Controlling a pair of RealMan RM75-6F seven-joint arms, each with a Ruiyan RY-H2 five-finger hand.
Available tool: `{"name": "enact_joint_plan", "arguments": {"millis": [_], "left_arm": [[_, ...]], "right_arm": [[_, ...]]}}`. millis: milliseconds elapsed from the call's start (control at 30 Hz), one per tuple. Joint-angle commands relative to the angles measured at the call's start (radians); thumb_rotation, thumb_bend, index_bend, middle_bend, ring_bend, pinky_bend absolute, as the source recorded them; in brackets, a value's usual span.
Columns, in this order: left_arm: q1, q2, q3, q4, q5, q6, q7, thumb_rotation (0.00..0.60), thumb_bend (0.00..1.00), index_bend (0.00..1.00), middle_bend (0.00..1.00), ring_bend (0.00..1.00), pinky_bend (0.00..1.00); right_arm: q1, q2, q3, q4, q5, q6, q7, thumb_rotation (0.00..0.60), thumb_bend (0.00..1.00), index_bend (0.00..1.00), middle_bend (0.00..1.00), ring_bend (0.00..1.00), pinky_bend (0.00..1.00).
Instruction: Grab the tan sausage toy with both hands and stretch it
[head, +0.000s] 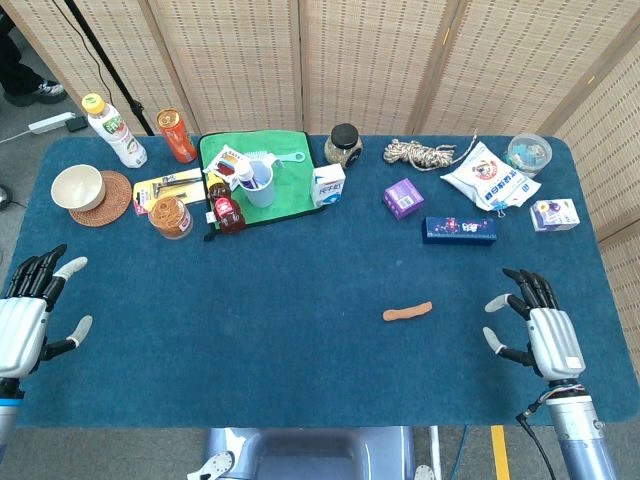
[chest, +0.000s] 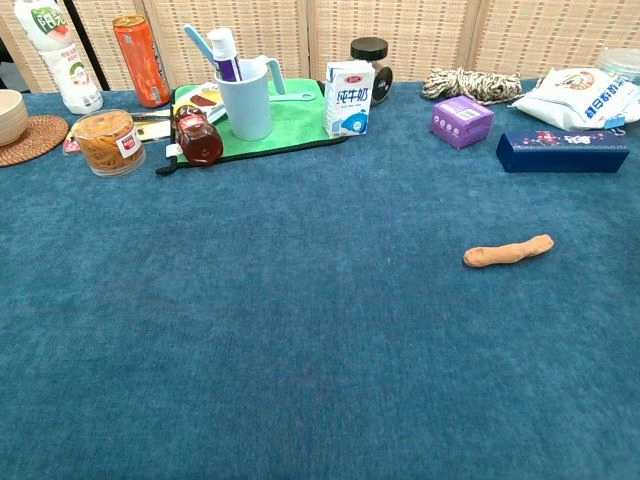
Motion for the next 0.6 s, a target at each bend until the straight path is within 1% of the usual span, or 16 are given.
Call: {"name": "enact_joint_plan", "arguments": {"millis": [33, 167, 367, 600], "left_arm": [[-0.007, 0.015, 0.003, -0.016, 0.006, -0.013, 0.004, 0.6, 0.31, 0.16, 0.03, 0.0, 0.0], [-0.015, 0.021, 0.002, -0.024, 0.01, -0.02, -0.002, 0.6, 0.31, 0.16, 0.03, 0.0, 0.0], [-0.026, 0.024, -0.001, -0.03, 0.001, -0.035, -0.001, 0.6, 0.31, 0.15, 0.03, 0.0, 0.0], [-0.04, 0.019, -0.004, -0.03, -0.01, -0.053, 0.004, 0.6, 0.31, 0.15, 0.03, 0.0, 0.0]], "right_arm": [[0.02, 0.003, 0.011, -0.008, 0.001, -0.019, 0.015, 0.6, 0.36, 0.45, 0.11, 0.0, 0.0], [0.037, -0.008, 0.015, -0.007, 0.003, -0.035, 0.036, 0.6, 0.38, 0.46, 0.11, 0.0, 0.0], [0.075, -0.027, 0.018, 0.005, 0.017, -0.086, 0.014, 0.6, 0.38, 0.48, 0.14, 0.0, 0.0], [0.122, -0.06, 0.026, 0.032, 0.039, -0.145, -0.006, 0.6, 0.38, 0.47, 0.14, 0.0, 0.0]]}}
